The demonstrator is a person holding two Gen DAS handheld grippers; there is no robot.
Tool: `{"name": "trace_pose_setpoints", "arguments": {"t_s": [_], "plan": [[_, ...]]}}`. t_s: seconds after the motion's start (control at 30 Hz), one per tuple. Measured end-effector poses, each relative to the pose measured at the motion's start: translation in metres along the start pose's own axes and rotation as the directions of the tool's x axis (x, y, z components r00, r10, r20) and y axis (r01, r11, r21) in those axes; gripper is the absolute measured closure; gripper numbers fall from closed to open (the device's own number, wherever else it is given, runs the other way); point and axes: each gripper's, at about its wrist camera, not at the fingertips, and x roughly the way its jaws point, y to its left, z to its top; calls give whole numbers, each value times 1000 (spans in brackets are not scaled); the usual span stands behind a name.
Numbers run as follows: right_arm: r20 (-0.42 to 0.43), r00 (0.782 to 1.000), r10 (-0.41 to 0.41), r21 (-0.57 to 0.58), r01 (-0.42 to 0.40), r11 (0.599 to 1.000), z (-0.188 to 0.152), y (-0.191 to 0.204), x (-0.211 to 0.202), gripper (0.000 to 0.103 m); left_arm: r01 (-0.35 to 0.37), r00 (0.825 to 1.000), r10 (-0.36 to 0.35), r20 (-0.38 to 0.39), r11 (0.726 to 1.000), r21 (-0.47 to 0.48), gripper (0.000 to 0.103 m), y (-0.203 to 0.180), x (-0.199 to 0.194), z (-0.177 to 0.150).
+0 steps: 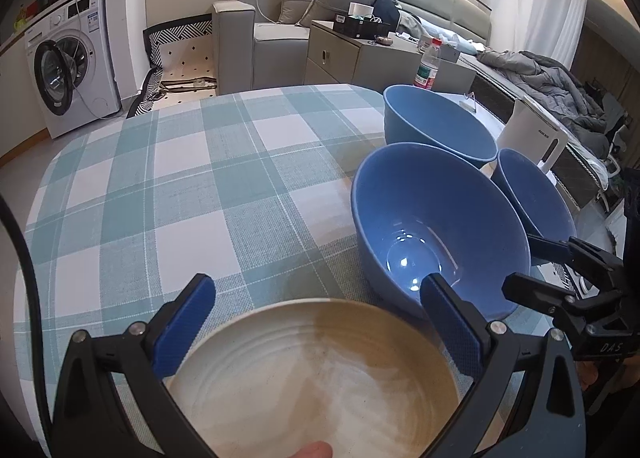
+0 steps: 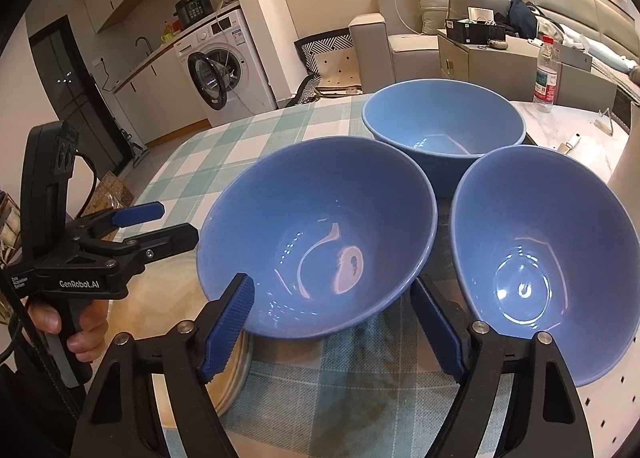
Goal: Organize plates and bowls
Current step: 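Close both grippers on the rim of the blue bowl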
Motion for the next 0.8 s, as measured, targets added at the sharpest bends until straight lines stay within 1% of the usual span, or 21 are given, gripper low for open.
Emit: {"name": "trace_pose_setpoints", "arguments": {"t_s": [0.23,0.3,0.37,0.5,0.57,0.6,0.67,0.8], "plan": [[12,1000,-25,15,25,1000,1,-5,1,29,6,1000,-6,-6,1000,20,2,-5,8,8],[14,1000,-22,23,22,999,2,-6,1,29,0,1000,0,-12,1000,25,5,-5,11,10],[16,1000,-23,25,23,999,3,-7,2,29,4,1000,-3,-25,1000,26,11,-6,15,11],[9,1000,-16,32,15,999,3,-8,5,29,3,999,-2,-36,999,38,14,-9,20,12],[8,1000,-16,33,15,999,3,-8,6,29,12,999,-11,-44,999,38,20,-10,22,12],[9,1000,-14,34,14,999,3,-9,7,31,15,999,-13,-51,999,38,22,-11,24,13],[7,1000,-15,31,14,999,3,-9,8,31,20,998,-18,-61,999,39,30,-11,26,12],[14,1000,-18,32,18,999,3,-10,7,32,56,996,-53,-74,998,31,39,-12,29,13]]}}
